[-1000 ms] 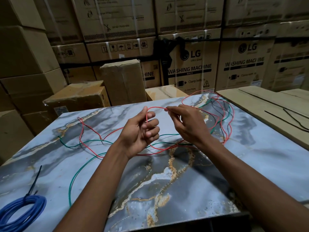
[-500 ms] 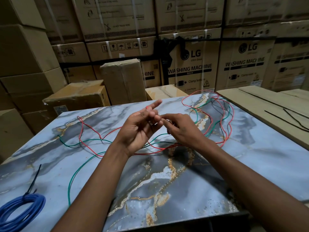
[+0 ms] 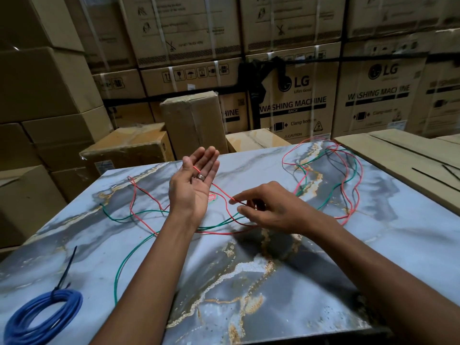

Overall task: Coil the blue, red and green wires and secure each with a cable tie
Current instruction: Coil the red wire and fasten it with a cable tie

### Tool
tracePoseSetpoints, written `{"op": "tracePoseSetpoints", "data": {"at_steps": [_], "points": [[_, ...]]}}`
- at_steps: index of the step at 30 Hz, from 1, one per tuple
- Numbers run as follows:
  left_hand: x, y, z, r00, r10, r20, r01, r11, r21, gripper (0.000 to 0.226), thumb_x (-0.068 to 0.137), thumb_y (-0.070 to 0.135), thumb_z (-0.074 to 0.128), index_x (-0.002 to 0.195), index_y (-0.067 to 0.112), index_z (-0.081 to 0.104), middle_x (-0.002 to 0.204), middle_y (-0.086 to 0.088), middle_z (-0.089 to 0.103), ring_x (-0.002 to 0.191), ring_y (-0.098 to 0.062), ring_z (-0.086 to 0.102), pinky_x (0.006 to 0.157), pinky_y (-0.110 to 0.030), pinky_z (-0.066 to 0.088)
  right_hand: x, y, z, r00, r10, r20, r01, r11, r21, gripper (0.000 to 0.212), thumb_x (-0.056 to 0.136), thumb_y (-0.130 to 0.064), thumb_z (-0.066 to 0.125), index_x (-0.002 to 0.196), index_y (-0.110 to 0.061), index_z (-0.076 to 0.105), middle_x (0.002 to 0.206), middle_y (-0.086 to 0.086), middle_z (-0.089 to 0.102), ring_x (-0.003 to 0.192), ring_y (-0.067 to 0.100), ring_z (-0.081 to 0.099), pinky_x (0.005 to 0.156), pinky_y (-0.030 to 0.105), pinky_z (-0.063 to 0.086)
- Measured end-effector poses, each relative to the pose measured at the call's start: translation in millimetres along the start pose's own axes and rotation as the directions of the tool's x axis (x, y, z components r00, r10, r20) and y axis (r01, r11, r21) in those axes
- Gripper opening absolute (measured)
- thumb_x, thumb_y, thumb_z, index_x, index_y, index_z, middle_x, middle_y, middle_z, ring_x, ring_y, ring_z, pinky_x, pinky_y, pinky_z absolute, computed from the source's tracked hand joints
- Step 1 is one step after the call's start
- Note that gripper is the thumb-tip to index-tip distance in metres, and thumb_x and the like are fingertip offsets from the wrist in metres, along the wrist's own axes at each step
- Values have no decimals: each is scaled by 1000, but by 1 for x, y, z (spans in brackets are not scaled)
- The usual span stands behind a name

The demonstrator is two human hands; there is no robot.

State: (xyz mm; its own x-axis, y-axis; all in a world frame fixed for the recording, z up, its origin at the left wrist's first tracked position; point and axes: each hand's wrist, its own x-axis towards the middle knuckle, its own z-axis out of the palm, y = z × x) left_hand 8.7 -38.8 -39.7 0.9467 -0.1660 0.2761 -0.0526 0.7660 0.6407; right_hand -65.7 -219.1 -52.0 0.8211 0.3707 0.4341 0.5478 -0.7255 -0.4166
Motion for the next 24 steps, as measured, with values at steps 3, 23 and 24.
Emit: {"op": "tracePoseSetpoints", "data": {"at_steps": [3,23,24], "points": [[3,-2,-8,998,68,-11,-67,990,122,37,109,25,32,115,1,59,105,-17,75,110,-30,69,93,-36,57,-1,-3,-2,999,-40,-10,39,999,-17,23,96,-22,66,115,-17,78,80,-7,73,61,-2,57,60,10,39],[-21,-23,1,686,-560,464,438,828,351,39,106,24,33,102,4,65,56,7,26,47,-7,21,46,-22,29,0,9,-20,867,103,-487,9,975,222,9,94,-22,73,97,-16,80,80,-6,72,60,1,54,57,12,37],[-21,-22,2,676,-563,476,449,827,340,39,106,25,31,98,6,65,56,6,22,47,-8,18,46,-21,28,0,11,-19,872,118,-475,2,969,246,10,96,-23,72,98,-16,79,81,-7,71,61,1,54,58,13,37]]}}
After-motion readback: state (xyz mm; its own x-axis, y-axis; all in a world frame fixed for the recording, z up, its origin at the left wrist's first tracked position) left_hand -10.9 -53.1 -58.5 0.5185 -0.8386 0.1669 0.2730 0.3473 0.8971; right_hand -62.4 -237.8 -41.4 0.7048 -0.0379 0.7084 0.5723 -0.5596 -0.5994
